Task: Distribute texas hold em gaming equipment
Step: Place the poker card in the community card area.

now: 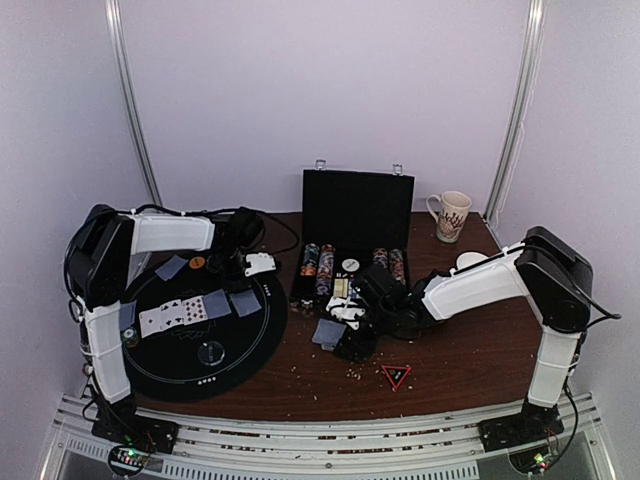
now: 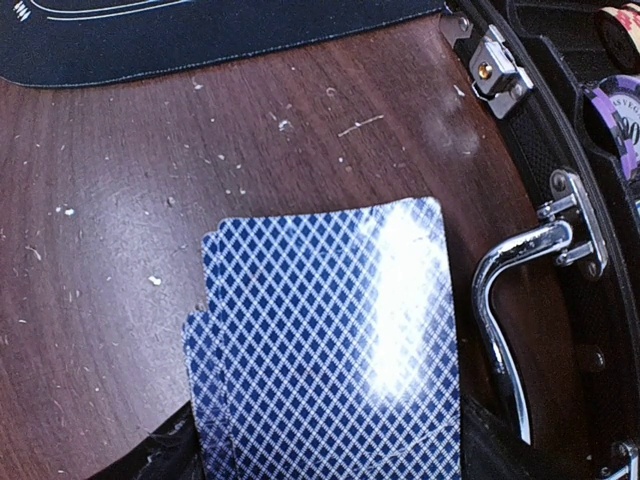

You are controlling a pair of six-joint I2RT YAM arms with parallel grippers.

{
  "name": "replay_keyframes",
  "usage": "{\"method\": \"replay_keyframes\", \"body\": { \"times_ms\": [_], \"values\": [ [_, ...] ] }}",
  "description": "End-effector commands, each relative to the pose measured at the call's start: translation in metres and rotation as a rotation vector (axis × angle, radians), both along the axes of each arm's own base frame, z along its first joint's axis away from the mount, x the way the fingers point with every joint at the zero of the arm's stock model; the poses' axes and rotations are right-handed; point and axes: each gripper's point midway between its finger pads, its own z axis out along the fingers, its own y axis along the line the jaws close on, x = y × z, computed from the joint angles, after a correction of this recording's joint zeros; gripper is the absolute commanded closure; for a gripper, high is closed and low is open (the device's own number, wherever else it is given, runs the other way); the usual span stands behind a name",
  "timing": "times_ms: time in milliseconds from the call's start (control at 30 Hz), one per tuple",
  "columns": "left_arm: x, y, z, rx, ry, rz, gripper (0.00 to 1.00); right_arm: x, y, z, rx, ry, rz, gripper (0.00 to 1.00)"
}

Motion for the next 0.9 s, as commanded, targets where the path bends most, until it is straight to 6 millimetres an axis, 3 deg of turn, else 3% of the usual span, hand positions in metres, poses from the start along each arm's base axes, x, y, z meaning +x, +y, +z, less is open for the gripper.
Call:
{"method": "replay_keyframes", "body": {
  "times_ms": [0, 233, 433, 700, 867],
  "values": [
    [0.022, 0.014, -0.009, 0.079, -0.063, -0.024, 1.00, -0.015, -0.036, -0.036, -0.159, 0.056, -0.031, 0.20],
    [0.037, 0.022, -0.009, 0.087, -0.085, -0.020, 1.00, -0.015, -0.036, -0.038, -0.162, 0.057, -0.033, 0.20],
    [0.032, 0.020, -0.013, 0.061, -0.059, -0.007, 1.00, -0.016, -0.036, -0.039, -0.161, 0.059, -0.032, 0.20],
    [0.026, -0.011, -0.006, -0.137, -0.001, 0.009, 1.00, -0.017, -0.035, -0.039, -0.166, 0.056, -0.026, 0.20],
    [0.019, 0.009, -0.024, -0.042, 0.021, 0.026, 1.00, -0.017, -0.036, -0.038, -0.164, 0.051, -0.026, 0.20]
  ]
}}
